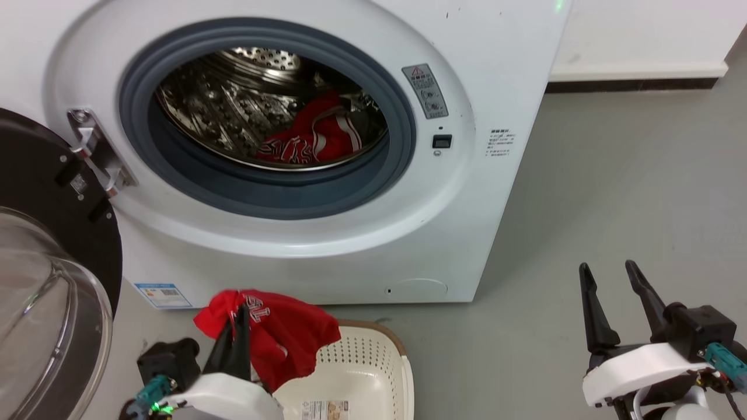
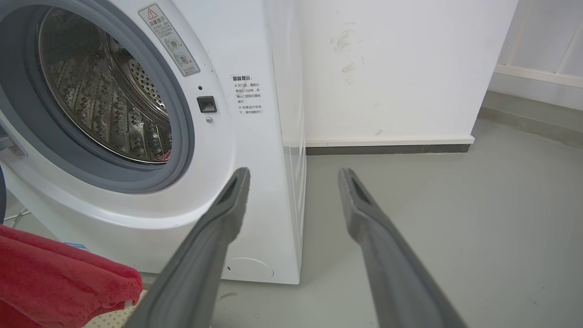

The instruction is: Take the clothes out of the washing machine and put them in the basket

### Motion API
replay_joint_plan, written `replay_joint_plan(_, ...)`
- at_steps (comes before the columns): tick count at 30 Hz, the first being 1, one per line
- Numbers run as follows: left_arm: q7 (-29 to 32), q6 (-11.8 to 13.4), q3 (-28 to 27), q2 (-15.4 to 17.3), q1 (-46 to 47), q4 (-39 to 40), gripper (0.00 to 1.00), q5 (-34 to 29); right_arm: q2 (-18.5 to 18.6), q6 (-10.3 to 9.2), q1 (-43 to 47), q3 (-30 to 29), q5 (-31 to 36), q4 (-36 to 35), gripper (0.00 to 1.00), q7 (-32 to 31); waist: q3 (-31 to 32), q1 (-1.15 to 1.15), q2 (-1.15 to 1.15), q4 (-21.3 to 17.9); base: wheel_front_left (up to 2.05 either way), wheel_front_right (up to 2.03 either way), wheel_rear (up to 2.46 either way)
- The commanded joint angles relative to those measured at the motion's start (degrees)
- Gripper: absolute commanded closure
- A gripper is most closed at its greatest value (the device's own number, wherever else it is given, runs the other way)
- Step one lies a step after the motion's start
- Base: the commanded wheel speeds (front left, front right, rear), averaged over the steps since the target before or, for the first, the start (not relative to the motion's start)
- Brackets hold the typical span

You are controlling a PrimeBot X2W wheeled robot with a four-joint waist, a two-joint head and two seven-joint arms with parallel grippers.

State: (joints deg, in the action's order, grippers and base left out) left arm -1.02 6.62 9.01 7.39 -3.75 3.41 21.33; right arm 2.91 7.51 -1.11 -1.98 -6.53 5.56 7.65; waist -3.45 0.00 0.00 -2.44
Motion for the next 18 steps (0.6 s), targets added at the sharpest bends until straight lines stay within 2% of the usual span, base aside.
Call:
replay_joint_plan(1, -0.6, -0.3, 0.1, -0.3, -0.5, -1.8, 1.0, 0.5, -0.1, -0.03, -1.0, 0.1, -0.2, -0.2, 0.0, 0.5, -1.8, 0.0, 0.0, -0.1, 0.0, 0.0, 0.0)
replay_joint_plan(9, -3.9, -1.7, 0.3, -1.3, 2.8, -15.9, 1.0, 1.9, -0.1, -0.04, -4.6, 1.2, -0.1, 0.1, 0.0, 1.5, -7.3, 0.0, 0.0, -0.4, 0.0, 0.0, 0.0)
replay_joint_plan(18, -8.8, -4.6, -0.1, -1.7, 14.2, -34.7, 1.0, 3.2, -0.1, -0.03, -9.2, 3.0, 0.5, -1.4, 0.0, 2.2, -15.7, 0.0, 0.0, -2.2, 0.0, 0.0, 0.0)
